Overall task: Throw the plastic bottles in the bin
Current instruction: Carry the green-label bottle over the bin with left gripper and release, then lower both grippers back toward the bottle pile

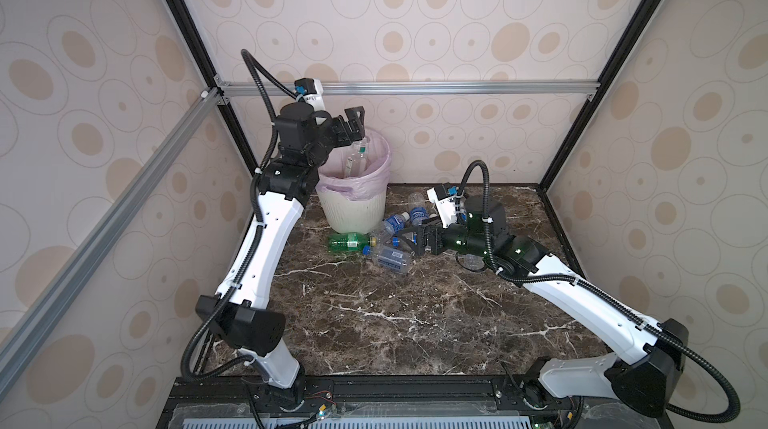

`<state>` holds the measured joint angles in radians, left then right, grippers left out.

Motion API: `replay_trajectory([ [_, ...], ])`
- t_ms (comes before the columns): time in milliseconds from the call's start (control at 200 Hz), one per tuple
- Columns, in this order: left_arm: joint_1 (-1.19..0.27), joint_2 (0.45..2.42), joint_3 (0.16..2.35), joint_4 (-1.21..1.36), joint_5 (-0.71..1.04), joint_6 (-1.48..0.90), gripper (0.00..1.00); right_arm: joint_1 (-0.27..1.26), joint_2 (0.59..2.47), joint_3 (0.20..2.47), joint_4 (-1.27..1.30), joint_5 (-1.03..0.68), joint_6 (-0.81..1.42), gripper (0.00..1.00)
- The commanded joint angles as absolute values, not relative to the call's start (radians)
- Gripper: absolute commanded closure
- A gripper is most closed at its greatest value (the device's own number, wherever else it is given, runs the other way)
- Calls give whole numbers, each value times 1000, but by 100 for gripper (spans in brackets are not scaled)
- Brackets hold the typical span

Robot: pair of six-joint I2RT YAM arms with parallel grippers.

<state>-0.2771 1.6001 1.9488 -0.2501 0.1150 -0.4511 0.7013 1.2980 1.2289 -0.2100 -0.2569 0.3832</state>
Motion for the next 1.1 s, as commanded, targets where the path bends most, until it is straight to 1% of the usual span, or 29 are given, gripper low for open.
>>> replay_trajectory([
  [0, -298, 1562, 1829, -191, 144, -468, 1, 710, 1258, 1214, -215, -218, 400, 0],
  [350, -392, 1373, 1451, -72, 152, -500, 1, 691, 1228, 1184, -372, 24, 388, 0],
  [530, -439, 1304, 1270, -18, 157, -537, 1, 614, 1233, 1155, -449, 95, 423, 0],
  [740, -514, 1285, 1075, 86, 179, -628, 1, 487, 1286, 1090, -507, 146, 498, 0],
  [910, -563, 1312, 998, 159, 210, -729, 1, 417, 1345, 1014, -485, 136, 551, 0],
  [1090, -585, 1365, 969, 199, 257, -834, 1, 360, 1438, 1015, -496, 113, 551, 0],
])
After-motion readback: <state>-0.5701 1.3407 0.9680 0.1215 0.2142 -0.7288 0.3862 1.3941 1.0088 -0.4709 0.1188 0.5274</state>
